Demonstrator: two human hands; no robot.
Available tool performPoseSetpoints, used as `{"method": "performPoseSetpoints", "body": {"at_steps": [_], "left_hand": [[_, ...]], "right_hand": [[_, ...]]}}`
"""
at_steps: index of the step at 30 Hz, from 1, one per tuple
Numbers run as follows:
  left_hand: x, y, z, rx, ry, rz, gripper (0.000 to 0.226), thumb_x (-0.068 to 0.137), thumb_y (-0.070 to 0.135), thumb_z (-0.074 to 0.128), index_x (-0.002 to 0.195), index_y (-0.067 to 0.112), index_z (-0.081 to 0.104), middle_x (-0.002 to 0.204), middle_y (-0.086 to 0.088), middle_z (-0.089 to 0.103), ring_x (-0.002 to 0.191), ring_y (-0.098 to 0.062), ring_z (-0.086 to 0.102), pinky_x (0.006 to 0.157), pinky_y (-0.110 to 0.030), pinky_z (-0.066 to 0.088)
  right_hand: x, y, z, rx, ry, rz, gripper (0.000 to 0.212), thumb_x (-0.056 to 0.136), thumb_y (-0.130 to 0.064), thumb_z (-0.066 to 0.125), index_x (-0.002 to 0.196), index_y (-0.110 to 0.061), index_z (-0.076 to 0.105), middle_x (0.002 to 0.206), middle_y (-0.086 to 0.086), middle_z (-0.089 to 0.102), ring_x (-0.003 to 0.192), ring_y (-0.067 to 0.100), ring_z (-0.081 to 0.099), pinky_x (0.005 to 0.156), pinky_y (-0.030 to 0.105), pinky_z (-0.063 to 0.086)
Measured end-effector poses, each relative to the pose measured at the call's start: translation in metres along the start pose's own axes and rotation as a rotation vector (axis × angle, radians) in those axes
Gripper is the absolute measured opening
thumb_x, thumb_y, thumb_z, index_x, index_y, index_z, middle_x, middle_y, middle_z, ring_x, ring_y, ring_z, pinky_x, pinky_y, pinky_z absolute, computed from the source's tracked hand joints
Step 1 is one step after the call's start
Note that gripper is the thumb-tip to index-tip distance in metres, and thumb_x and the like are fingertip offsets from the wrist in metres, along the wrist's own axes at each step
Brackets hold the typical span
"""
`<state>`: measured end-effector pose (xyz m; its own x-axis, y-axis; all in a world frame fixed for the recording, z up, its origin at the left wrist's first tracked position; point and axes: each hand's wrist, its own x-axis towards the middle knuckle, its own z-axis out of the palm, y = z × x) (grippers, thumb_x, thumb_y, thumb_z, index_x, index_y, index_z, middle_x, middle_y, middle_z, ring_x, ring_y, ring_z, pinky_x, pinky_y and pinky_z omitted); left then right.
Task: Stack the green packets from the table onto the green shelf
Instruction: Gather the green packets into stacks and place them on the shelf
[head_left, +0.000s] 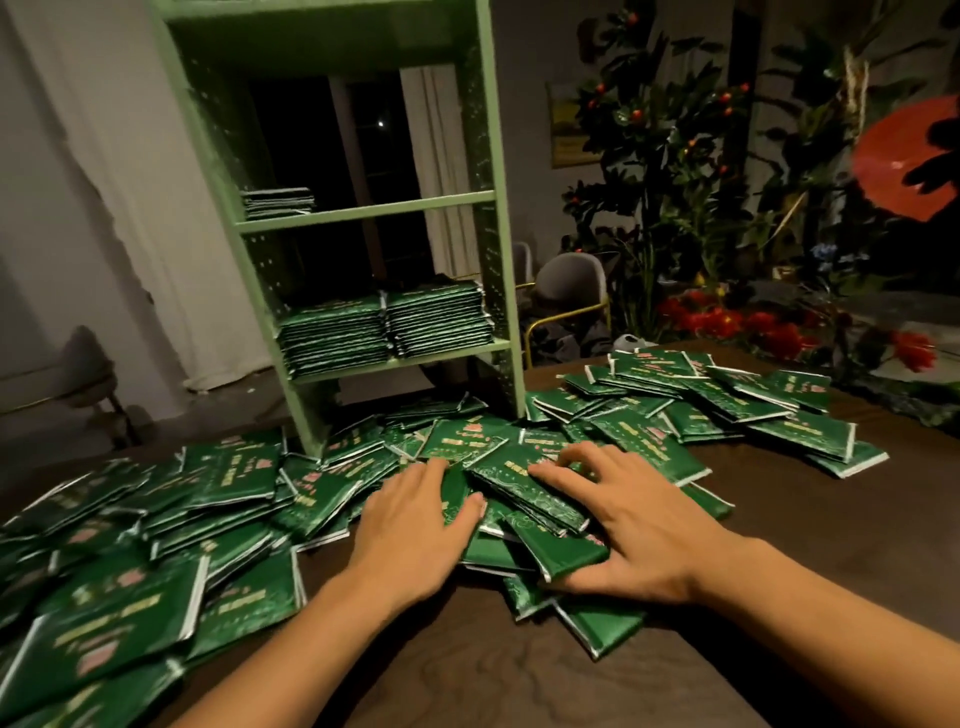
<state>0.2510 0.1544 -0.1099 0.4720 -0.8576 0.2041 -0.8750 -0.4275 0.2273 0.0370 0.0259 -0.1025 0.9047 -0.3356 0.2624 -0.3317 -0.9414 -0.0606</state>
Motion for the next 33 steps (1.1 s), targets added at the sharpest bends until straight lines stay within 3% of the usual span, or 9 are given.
{"method": "performPoseSetpoints", "body": {"at_steps": [3, 5, 8, 12, 16, 21, 25, 29, 33], "left_hand": [[-0.017, -0.013, -0.003, 0.095, 0.068, -0.025, 0.06, 0.101, 0.062, 0.028, 0.145, 0.023, 0.039, 0.14, 0.003, 0.049, 0.128, -0.019, 0.045, 0.11, -0.036, 0.033], [-0.025, -0.023, -0.004, 0.124, 0.077, -0.036, 0.064, 0.1, 0.064, 0.021, 0.145, 0.023, 0.041, 0.138, 0.004, 0.049, 0.127, -0.019, 0.044, 0.111, -0.035, 0.031], [-0.033, -0.038, -0.003, 0.059, 0.071, -0.039, 0.068, 0.097, 0.065, 0.016, 0.142, 0.023, 0.046, 0.132, 0.005, 0.051, 0.123, -0.017, 0.044, 0.108, -0.033, 0.033], [-0.032, -0.044, -0.003, -0.006, 0.131, -0.01, 0.044, 0.103, 0.054, 0.033, 0.129, 0.022, 0.051, 0.119, 0.007, 0.053, 0.112, -0.015, 0.047, 0.099, -0.031, 0.038], [-0.025, -0.045, -0.004, -0.094, 0.174, -0.003, 0.028, 0.104, 0.035, 0.04, 0.124, 0.02, 0.053, 0.118, 0.005, 0.058, 0.108, -0.015, 0.05, 0.097, -0.033, 0.041], [-0.027, -0.054, 0.003, -0.39, 0.226, -0.034, 0.022, 0.1, 0.006, 0.04, 0.116, 0.021, 0.044, 0.114, 0.001, 0.055, 0.106, -0.016, 0.051, 0.089, -0.033, 0.043], [-0.023, -0.047, -0.006, -0.739, 0.269, -0.26, 0.016, 0.107, 0.034, 0.035, 0.106, 0.025, 0.048, 0.105, 0.008, 0.056, 0.099, -0.01, 0.054, 0.077, -0.029, 0.04], [-0.019, -0.056, -0.008, -1.133, 0.389, -0.355, 0.057, 0.084, 0.067, 0.033, 0.091, 0.019, 0.063, 0.105, -0.007, 0.07, 0.107, -0.023, 0.064, 0.105, -0.043, 0.043], [-0.026, -0.062, -0.013, -0.856, 0.329, -0.333, 0.062, 0.092, 0.07, 0.025, 0.087, 0.022, 0.065, 0.099, 0.002, 0.07, 0.104, -0.021, 0.063, 0.099, -0.045, 0.045]], "right_hand": [[0.011, -0.02, 0.002, 0.132, -0.09, 0.003, 0.105, 0.072, -0.094, 0.039, 0.157, -0.045, 0.001, 0.161, -0.012, 0.01, 0.146, 0.01, 0.015, 0.117, 0.028, 0.014], [0.019, -0.03, 0.004, 0.187, -0.102, 0.007, 0.103, 0.073, -0.093, 0.039, 0.156, -0.047, 0.001, 0.163, -0.016, 0.005, 0.148, 0.008, 0.012, 0.117, 0.027, 0.013], [0.032, -0.036, 0.009, 0.202, -0.037, 0.007, 0.091, 0.078, -0.088, 0.042, 0.153, -0.043, 0.018, 0.157, -0.014, 0.02, 0.14, 0.008, 0.03, 0.115, 0.032, 0.03], [0.052, -0.038, 0.014, 0.271, 0.019, 0.052, 0.06, 0.089, -0.059, 0.06, 0.138, -0.032, 0.038, 0.138, -0.01, 0.047, 0.123, 0.011, 0.049, 0.102, 0.034, 0.044], [0.073, -0.039, 0.015, 0.27, 0.015, 0.078, 0.049, 0.091, -0.045, 0.061, 0.134, -0.032, 0.044, 0.13, -0.005, 0.053, 0.119, 0.017, 0.052, 0.101, 0.04, 0.044], [0.09, -0.051, 0.019, -0.01, 0.074, 0.031, 0.053, 0.089, -0.057, 0.056, 0.137, -0.036, 0.05, 0.132, -0.007, 0.055, 0.132, 0.019, 0.041, 0.114, 0.039, 0.029], [0.092, -0.078, 0.011, -0.035, -0.059, -0.065, 0.082, 0.077, -0.081, 0.024, 0.143, -0.038, 0.046, 0.138, -0.009, 0.053, 0.131, 0.017, 0.045, 0.117, 0.041, 0.026], [0.09, -0.104, 0.012, -0.136, -0.209, -0.138, 0.107, 0.062, -0.099, 0.035, 0.15, -0.038, 0.036, 0.149, -0.003, 0.043, 0.14, 0.021, 0.035, 0.122, 0.049, 0.016], [0.086, -0.117, 0.014, -0.185, -0.155, -0.193, 0.084, 0.078, -0.08, 0.049, 0.149, -0.039, 0.033, 0.142, 0.0, 0.045, 0.134, 0.023, 0.038, 0.12, 0.044, 0.019]]}}
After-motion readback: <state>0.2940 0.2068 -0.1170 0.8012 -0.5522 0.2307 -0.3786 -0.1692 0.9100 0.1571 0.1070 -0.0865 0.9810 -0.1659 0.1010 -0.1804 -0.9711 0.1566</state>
